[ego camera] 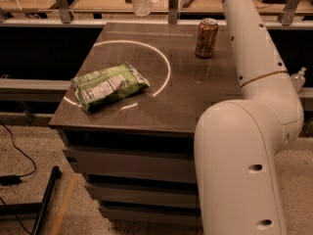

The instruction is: Move water bottle near orange can

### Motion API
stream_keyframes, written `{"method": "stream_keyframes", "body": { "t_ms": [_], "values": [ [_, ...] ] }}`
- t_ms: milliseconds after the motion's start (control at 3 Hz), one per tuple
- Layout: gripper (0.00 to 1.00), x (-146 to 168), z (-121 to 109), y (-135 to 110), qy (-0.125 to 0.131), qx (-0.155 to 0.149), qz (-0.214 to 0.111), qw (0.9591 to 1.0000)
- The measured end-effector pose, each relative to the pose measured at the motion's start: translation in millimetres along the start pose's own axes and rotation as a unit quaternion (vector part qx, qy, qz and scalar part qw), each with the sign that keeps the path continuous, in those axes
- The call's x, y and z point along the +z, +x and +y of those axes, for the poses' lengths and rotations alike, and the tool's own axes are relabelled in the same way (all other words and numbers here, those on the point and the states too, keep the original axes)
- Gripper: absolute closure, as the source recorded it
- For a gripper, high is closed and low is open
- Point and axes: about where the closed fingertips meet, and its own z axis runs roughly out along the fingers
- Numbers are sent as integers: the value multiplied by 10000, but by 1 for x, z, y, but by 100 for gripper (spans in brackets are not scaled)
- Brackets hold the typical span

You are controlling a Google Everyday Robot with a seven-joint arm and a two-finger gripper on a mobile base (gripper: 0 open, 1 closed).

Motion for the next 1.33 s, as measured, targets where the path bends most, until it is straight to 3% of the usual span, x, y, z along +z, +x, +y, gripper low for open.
{"method": "stream_keyframes", "body": {
  "t_ms": [667,1000,1333],
  "values": [
    [100,-27,-5,-49,124,-210,-183,9995],
    [100,-39,-8,-61,198,-262,-163,9993],
    [100,-63,-28,-52,461,-271,-50,9986]
  ]
}}
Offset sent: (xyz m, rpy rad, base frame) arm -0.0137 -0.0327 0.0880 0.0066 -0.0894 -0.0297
